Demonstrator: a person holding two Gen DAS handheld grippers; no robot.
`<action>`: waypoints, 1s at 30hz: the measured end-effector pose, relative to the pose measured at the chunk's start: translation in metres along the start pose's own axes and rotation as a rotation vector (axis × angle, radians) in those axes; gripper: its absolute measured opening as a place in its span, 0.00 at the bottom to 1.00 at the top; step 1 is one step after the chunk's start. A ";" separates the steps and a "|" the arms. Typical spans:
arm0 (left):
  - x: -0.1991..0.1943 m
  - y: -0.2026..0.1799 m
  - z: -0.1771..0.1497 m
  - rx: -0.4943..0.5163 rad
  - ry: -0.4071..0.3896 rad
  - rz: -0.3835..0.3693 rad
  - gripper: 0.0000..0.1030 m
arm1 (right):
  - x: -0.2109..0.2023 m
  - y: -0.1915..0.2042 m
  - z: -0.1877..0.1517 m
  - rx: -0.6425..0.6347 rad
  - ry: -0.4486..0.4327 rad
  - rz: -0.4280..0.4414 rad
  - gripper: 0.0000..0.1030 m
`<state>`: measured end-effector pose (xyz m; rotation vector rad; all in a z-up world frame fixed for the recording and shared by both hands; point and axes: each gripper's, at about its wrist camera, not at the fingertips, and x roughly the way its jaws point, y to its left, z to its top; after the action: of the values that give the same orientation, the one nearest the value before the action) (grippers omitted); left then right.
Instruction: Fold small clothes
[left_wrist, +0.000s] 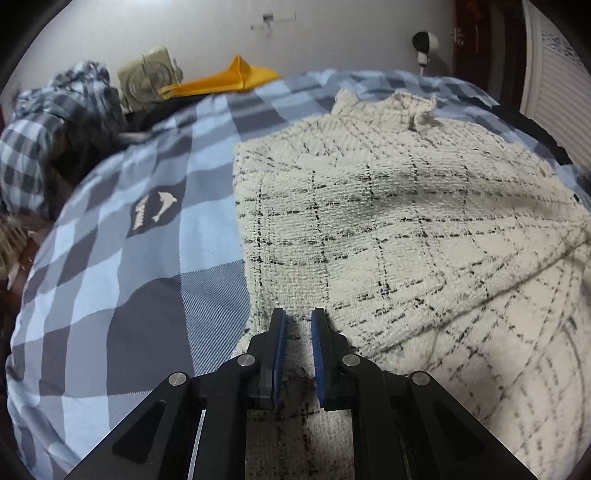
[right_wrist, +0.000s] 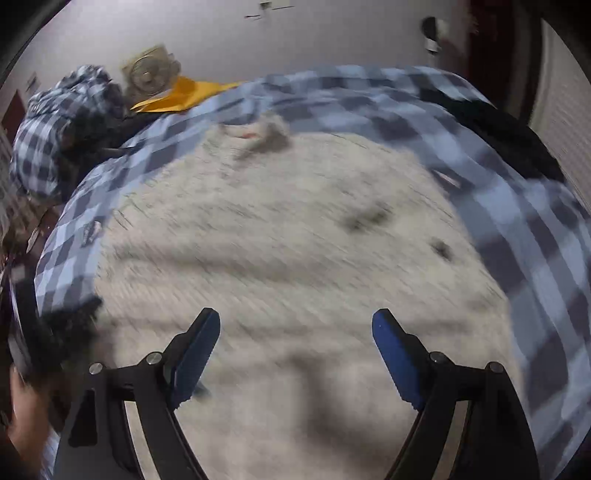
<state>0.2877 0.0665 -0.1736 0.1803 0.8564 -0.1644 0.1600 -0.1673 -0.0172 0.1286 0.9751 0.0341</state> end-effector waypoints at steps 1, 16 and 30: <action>-0.001 0.000 -0.003 -0.011 -0.016 0.000 0.12 | 0.007 0.020 0.009 -0.011 -0.004 0.007 0.80; 0.006 0.025 -0.007 -0.155 -0.060 -0.123 0.12 | 0.078 -0.020 0.023 -0.129 0.072 -0.014 0.83; 0.003 0.024 -0.008 -0.145 -0.076 -0.097 0.12 | 0.016 -0.002 0.065 0.039 0.008 -0.184 0.90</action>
<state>0.2888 0.0911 -0.1784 -0.0029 0.7982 -0.1977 0.2228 -0.1739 0.0054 0.0738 0.9929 -0.1534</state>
